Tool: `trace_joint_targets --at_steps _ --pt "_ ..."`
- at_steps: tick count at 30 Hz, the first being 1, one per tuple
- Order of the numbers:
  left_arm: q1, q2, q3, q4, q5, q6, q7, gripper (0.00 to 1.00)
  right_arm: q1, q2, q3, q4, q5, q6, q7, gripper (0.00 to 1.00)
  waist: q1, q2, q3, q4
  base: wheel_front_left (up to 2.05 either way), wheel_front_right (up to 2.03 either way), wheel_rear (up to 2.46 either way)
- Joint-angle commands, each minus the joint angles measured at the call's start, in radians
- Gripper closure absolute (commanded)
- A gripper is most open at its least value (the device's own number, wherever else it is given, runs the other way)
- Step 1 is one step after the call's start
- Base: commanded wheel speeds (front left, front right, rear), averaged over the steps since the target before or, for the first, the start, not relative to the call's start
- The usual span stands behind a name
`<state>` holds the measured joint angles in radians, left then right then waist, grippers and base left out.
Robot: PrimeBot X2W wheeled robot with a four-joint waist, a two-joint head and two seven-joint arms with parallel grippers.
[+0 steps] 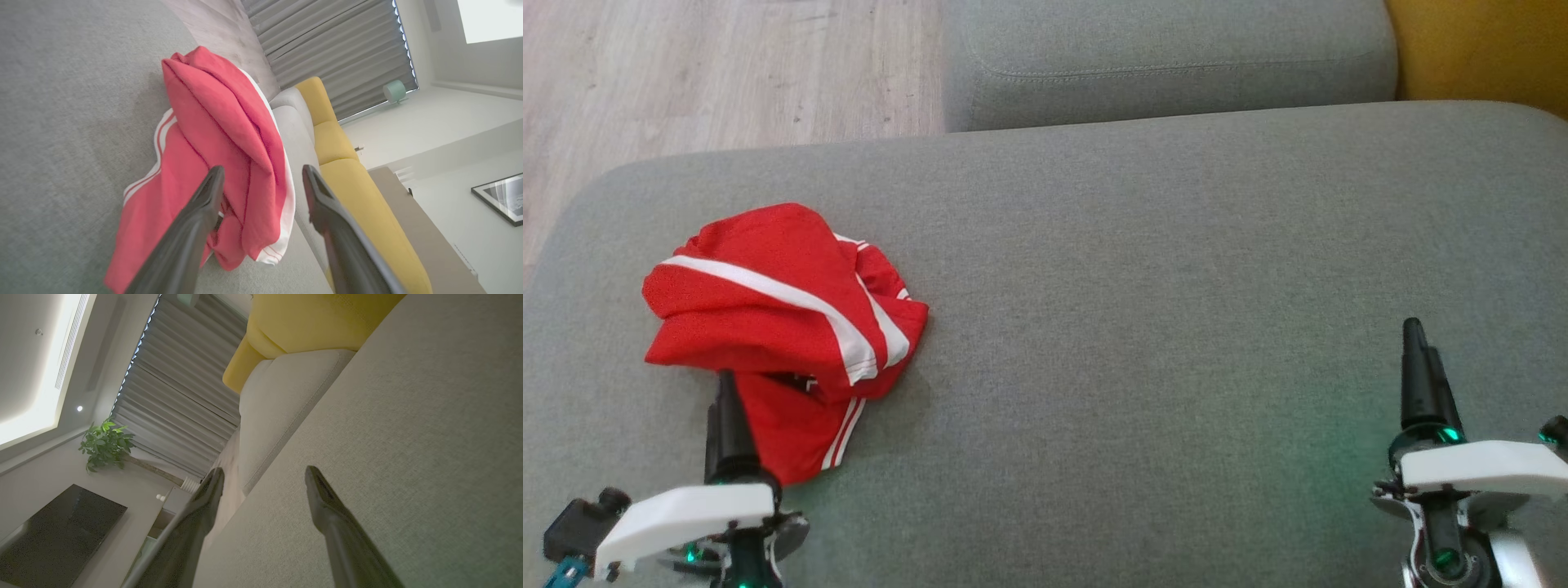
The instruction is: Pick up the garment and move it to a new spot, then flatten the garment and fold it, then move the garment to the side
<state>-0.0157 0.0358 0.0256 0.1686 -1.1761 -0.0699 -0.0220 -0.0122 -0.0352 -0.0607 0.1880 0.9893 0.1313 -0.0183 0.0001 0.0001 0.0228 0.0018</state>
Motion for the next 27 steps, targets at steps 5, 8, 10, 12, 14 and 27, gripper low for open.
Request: trace_joint_targets --at_steps 5,8,10,12,14,27 --pt "-0.056 0.008 -0.016 -0.066 0.106 0.014 -0.023 0.00 -0.052 -0.008 0.025 -0.054 -0.102 0.000 -0.025 0.00 -0.0001 -0.0001 0.002 -0.006 0.00 0.00 0.00" --pt "-0.059 0.008 -0.031 -0.077 0.150 0.015 -0.031 0.00 -0.054 -0.009 0.035 -0.061 -0.153 0.000 -0.034 0.00 -0.0001 -0.0001 0.004 -0.011 0.00 0.00 0.00" --pt "-0.062 0.009 -0.041 -0.084 0.185 0.014 -0.037 0.00 -0.056 -0.009 0.042 -0.066 -0.185 0.000 -0.040 0.00 -0.0001 -0.0001 0.005 -0.014 0.00 0.00 0.00" --pt "-0.064 0.009 -0.050 -0.090 0.216 0.013 -0.043 0.00 -0.057 -0.009 0.049 -0.070 -0.217 0.000 -0.046 0.00 -0.0001 -0.0001 0.006 -0.017 0.00 0.00 0.00" --pt "-0.065 0.009 -0.054 -0.092 0.232 0.012 -0.046 0.00 -0.057 -0.009 0.053 -0.072 -0.233 0.000 -0.049 0.00 -0.0001 -0.0001 0.005 -0.019 0.00 0.00 0.00" --pt "-0.078 0.010 -0.132 -0.091 0.462 0.004 -0.084 0.00 -0.056 -0.010 0.081 -0.073 -0.436 0.000 -0.087 0.00 -0.0001 -0.0001 0.006 -0.023 0.00 0.00 0.00"
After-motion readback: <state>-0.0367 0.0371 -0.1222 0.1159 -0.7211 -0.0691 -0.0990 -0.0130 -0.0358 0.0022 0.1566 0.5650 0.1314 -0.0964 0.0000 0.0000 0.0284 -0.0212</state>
